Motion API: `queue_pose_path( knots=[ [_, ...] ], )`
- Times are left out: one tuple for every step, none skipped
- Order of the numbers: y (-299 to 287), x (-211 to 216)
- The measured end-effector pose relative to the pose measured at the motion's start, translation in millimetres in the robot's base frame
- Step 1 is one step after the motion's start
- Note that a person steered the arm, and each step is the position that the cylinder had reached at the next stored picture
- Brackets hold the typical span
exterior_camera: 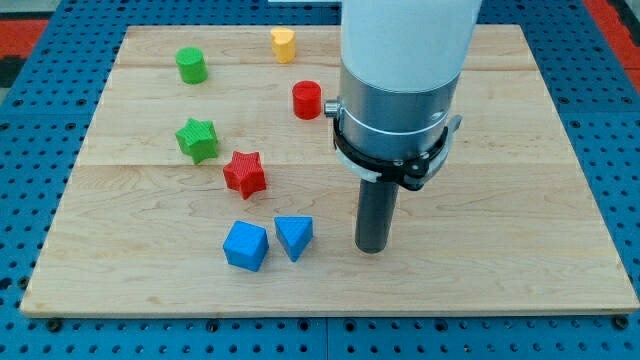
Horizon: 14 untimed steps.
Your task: Move your arm above the blue triangle
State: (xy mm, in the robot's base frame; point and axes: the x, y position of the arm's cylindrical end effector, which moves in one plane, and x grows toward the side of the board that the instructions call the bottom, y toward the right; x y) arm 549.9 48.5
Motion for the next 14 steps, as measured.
queue_pose_path(
  knots=[
    [7.5, 0.0],
    [30.4, 0.0],
    [33.9, -1.8],
    [52.1, -1.0],
    [57.6, 0.8],
    [57.6, 0.8],
    [57.6, -12.8],
    [57.6, -40.4],
    [46.7, -86.4],
    [45.3, -101.8],
    [45.3, -119.9],
    [46.0, -124.3],
    [53.1, -121.8],
    [53.1, -119.8]
  ],
)
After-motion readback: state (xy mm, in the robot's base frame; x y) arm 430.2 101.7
